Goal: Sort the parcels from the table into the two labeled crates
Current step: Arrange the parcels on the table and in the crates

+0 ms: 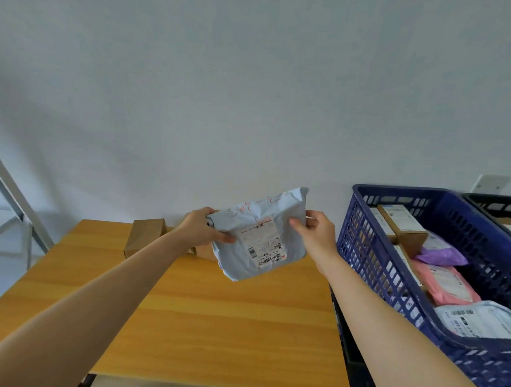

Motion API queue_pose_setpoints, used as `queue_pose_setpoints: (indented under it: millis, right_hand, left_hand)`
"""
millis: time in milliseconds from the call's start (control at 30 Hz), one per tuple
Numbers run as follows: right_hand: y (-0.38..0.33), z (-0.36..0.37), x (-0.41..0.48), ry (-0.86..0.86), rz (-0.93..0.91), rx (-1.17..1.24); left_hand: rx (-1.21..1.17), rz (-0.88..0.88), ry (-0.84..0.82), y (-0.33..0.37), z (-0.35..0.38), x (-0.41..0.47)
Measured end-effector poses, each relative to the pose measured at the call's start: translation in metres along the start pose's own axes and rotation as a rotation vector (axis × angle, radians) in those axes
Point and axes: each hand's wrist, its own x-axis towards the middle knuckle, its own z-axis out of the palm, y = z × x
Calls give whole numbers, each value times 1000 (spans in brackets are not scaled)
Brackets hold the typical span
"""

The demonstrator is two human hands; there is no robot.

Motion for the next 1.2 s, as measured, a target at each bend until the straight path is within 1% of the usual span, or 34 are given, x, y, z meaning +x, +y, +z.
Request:
queue_pose_setpoints:
  millis: [200, 300, 367, 433, 533, 633, 700, 767, 800, 867, 900, 933, 967, 1067, 1200]
  right_hand:
    - [-9, 14, 0, 19, 15, -2]
    - [-15, 22, -1, -8, 12, -17]
    - [-16, 29, -3, -7, -11, -71]
    - [-17, 36, -9, 28, -36, -141]
    - [-17, 47, -21, 54, -33, -145]
    - [-17, 58, -36, 12, 29, -71]
    - [-18, 65, -46, -4, 89, -11]
    - [-21, 70, -55, -49, 231, 123]
    - [-23, 73, -60, -107, 341, 189]
    - [-27, 78, -69, -289, 556, 246]
    - [-28, 81, -73, -364, 626, 272]
    - [-29, 84, -75, -396, 666, 324]
    - [-30, 87, -76, -388, 685, 403]
    - [-35, 96, -78, -245, 645, 619]
    - [-34, 105, -81, -64, 541, 758]
  left_hand:
    - [14, 44, -20, -7, -11, 1]
    - [-72, 65, -37, -12, -15, -1]
    - [-143, 57, -21, -16, -15, -2]
    - [-212, 10, 7, -22, -14, -2]
    - [-345, -148, 81, -27, -10, -3]
    - [-625, -287, 135, -26, -5, -6]
    - [-809, -335, 144, -24, -3, -9]
    - [-929, -354, 140, -20, 0, -12]
    - [-967, -357, 143, -19, 1, -13]
    - [-1015, -356, 155, -15, 4, -16]
    - [-1035, -353, 153, -14, 5, -18]
    - [-1055, -350, 138, -14, 5, -20]
    - [-1070, -348, 107, -14, 6, -21]
    - [-1003, -321, -19, -15, 6, -27]
    - [-880, -265, -65, -15, 7, -34]
